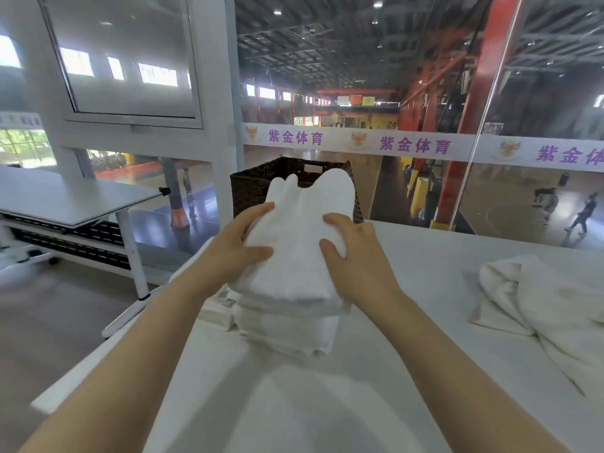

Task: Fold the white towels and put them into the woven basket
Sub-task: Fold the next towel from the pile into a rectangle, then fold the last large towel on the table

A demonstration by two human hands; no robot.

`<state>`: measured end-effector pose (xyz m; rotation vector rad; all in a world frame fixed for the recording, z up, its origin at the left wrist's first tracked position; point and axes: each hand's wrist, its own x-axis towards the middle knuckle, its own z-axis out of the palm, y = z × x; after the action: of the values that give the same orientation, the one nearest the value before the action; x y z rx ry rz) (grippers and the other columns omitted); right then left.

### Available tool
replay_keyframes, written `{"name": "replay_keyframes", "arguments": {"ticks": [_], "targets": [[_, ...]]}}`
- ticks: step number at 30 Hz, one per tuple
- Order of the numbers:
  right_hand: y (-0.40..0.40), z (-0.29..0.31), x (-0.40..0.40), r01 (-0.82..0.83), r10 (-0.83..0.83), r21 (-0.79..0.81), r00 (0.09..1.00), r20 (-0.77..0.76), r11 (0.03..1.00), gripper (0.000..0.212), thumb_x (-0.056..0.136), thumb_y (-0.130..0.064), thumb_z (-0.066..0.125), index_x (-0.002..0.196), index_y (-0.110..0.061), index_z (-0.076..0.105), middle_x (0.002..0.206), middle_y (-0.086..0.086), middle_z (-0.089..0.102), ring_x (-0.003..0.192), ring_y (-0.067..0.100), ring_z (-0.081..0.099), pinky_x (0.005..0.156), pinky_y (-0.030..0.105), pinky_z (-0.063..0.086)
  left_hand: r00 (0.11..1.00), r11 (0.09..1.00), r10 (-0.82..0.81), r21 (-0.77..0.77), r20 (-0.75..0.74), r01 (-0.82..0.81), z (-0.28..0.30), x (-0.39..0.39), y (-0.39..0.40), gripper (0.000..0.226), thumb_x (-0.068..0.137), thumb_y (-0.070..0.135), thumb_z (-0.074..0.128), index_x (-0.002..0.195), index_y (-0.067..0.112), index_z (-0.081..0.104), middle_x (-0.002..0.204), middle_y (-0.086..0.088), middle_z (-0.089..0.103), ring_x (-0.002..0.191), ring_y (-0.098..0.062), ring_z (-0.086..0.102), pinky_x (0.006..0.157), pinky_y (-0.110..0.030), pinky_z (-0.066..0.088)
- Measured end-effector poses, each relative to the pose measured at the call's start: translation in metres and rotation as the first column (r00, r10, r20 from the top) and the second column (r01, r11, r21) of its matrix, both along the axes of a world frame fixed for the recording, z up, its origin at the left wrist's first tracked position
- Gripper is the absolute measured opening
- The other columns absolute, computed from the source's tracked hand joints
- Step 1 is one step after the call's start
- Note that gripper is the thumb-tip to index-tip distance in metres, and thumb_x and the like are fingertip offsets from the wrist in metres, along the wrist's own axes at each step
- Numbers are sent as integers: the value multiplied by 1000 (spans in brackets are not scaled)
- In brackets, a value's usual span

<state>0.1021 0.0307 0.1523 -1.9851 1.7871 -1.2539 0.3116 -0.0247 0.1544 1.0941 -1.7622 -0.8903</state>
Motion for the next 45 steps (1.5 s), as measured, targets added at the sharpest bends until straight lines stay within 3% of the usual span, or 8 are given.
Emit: {"name": "replay_keyframes", "arguments": {"ticks": [3,7,13,18,24,27,33,45], "targets": [[-27,-12,16,8,-1,118,999,-53,993,47,101,-38,42,146,-35,31,132,5,31,93,17,49,81,29,41,993,998,-20,57,117,14,-7,19,-28,67,90,8,66,134,52,42,128,24,45,109,-2,50,83,-14,43],[-45,-62,25,87,25,353,954,-299,932,57,101,-52,28,153,-31,18,153,18,18,137,34,25,107,43,32,783,984,-17,151,622,-98,-45,23,-53,69,97,21,56,151,40,18,161,3,14,146,-24,19,118,-36,18],[-53,-73,18,95,13,208,884,-467,973,61,100,-56,23,154,-27,18,164,5,-10,150,27,-9,121,46,2,648,984,120,-175,752,20,-70,-3,-50,61,91,41,26,152,32,26,162,3,19,149,-18,17,119,-35,14],[-59,-79,4,-50,160,332,935,-315,942,66,98,-62,27,155,-31,12,164,-5,-7,151,22,-3,121,45,7,621,983,151,-185,769,-10,-93,-4,-54,92,73,70,-4,154,35,21,162,6,18,148,-16,18,118,-34,11],[-34,-83,-23,-301,292,306,953,75,903,57,101,-48,41,153,-35,24,162,-16,10,148,4,9,118,24,12,645,987,152,-147,749,-63,-63,-15,-35,60,99,40,8,152,19,26,160,-7,25,144,-29,29,116,-46,24],[-9,-107,-62,-187,178,281,982,56,941,52,102,-41,44,151,-29,30,153,-19,28,140,3,26,110,9,15,754,971,169,-237,634,-19,-52,-43,-13,48,103,31,22,145,12,38,151,-15,40,138,-35,39,112,-51,31],[39,-169,-168,222,-206,392,975,-84,893,52,100,-35,46,150,-32,30,159,-7,26,145,16,27,119,35,24,712,901,157,-395,685,182,-61,-127,19,71,91,57,20,151,21,32,160,-3,25,149,-22,16,120,-38,10],[131,-204,-345,725,-625,315,688,-368,613,66,96,-42,48,153,-19,25,162,12,16,145,34,21,118,42,22,545,887,-317,39,776,459,-190,-279,94,59,100,51,30,154,30,18,164,2,5,151,-19,2,121,-35,2]]}}
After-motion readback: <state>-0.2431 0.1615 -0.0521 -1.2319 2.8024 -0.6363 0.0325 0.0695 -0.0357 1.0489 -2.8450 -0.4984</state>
